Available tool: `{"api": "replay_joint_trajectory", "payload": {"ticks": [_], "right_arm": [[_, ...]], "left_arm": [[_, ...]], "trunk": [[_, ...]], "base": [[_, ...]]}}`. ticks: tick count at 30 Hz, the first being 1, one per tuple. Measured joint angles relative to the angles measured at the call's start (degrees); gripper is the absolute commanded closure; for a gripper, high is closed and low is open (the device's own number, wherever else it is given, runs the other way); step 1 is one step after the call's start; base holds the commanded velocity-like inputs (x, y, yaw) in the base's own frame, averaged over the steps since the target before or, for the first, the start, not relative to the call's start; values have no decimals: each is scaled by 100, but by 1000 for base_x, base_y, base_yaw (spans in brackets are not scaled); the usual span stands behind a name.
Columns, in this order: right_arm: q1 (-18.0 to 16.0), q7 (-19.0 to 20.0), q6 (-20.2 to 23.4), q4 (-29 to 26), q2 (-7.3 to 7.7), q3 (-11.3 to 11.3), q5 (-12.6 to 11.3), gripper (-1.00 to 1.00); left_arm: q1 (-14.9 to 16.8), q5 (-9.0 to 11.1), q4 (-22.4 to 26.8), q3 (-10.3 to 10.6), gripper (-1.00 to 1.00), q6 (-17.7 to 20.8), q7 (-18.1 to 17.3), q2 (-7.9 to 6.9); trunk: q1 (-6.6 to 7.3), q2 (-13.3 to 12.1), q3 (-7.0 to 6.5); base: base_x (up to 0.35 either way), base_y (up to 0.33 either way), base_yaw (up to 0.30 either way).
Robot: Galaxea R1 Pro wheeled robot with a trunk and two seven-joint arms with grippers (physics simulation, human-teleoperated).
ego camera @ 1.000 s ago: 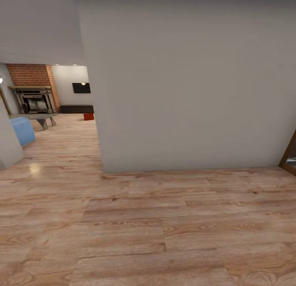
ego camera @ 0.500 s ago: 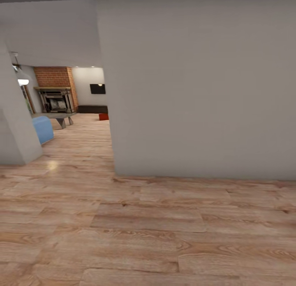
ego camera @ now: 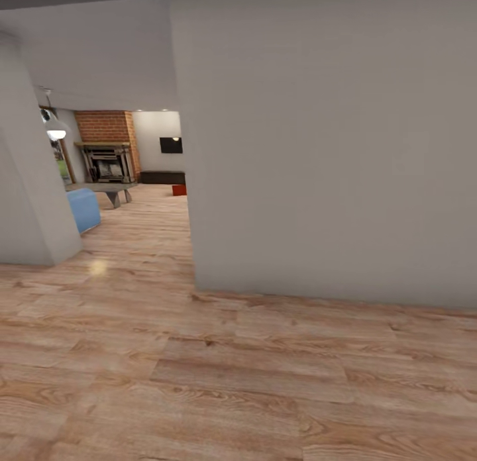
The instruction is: Move the two storage containers from the living room to the garage. In the garage, place one container on the floor and stack the other container on top of it (either order is fine).
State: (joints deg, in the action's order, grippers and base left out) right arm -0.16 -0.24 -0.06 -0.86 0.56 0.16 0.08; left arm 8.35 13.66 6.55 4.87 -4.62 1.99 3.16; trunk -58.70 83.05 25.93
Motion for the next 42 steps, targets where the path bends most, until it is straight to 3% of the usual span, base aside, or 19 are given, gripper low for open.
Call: {"api": "replay_joint_trajectory", "payload": {"ticks": [24, 42], "right_arm": [[0, 0, 3, 0, 15, -1, 7, -100], [0, 0, 2, -6, 16, 35, 36, -100]], "left_arm": [[-2, 0, 1, 0, -100, -8, 0, 0], [-3, 0, -1, 0, -100, -9, 0, 5]], "trunk": [[0, 0, -1], [0, 0, -7]], "base": [[301, 0, 203], [325, 0, 15]]}}
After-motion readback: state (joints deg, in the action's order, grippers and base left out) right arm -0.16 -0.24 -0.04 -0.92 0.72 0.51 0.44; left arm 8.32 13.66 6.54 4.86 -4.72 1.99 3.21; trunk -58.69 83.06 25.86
